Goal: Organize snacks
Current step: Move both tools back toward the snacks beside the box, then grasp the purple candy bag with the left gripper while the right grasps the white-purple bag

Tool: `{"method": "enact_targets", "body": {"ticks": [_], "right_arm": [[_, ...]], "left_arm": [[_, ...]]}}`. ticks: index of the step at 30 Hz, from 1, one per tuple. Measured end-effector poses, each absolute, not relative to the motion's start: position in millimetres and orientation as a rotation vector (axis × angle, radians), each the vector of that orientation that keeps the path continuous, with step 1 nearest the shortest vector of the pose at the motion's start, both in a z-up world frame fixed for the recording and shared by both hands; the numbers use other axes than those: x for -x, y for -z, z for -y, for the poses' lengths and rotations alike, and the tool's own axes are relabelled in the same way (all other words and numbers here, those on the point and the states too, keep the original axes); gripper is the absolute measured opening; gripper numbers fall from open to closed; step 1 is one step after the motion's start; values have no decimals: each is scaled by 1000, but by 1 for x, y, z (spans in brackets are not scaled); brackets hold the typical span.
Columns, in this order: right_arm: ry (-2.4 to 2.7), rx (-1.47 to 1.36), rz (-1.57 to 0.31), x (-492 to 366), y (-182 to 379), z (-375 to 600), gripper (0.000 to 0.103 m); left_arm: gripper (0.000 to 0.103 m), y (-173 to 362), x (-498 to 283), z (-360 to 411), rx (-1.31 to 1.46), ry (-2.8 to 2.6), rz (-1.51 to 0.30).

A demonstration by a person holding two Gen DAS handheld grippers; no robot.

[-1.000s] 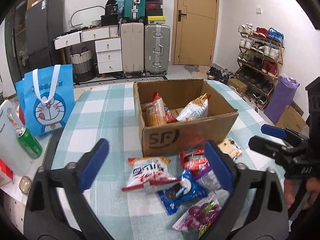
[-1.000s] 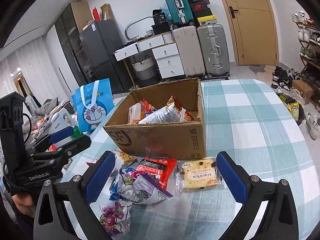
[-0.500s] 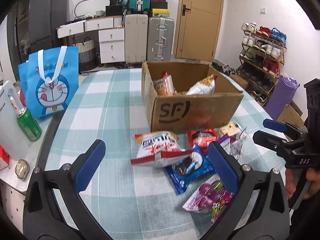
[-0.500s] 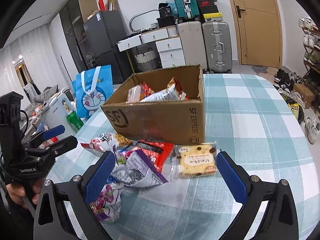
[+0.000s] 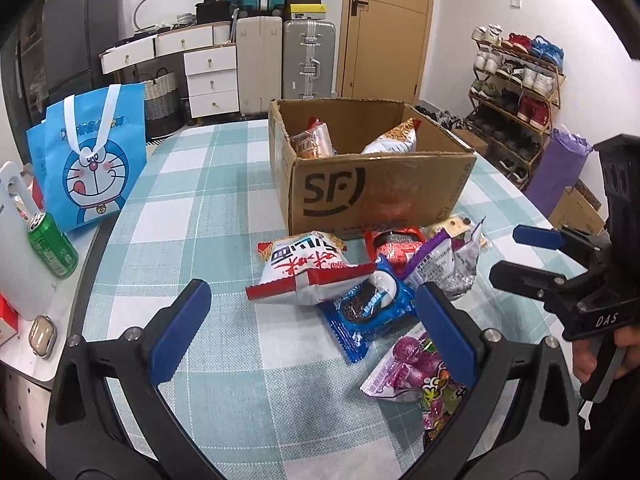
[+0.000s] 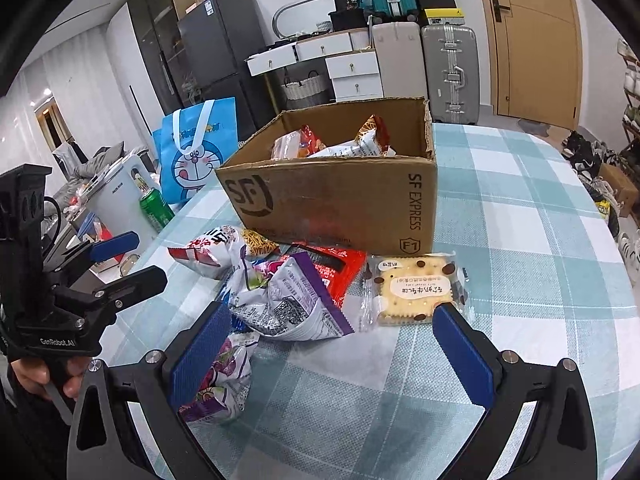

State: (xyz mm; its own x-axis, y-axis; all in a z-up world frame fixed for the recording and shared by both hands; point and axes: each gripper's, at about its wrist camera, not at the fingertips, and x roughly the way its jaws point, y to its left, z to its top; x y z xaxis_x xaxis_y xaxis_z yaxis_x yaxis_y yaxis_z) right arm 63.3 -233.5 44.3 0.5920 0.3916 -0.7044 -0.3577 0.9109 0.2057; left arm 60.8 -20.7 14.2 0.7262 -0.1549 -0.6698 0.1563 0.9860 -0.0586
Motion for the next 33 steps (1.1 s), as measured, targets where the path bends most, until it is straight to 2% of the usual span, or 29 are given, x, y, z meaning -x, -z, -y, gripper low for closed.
{"method": "enact_targets", "body": {"ticks": [14,33], "right_arm": [[-393,-69,-872,-71,-36,244,102],[-494,-104,-925,-85,-8,203,102]], "left_arm": [[102,3,-68,27,-12,183,-790],[102,14,-76,17,-1,172,-824]]}}
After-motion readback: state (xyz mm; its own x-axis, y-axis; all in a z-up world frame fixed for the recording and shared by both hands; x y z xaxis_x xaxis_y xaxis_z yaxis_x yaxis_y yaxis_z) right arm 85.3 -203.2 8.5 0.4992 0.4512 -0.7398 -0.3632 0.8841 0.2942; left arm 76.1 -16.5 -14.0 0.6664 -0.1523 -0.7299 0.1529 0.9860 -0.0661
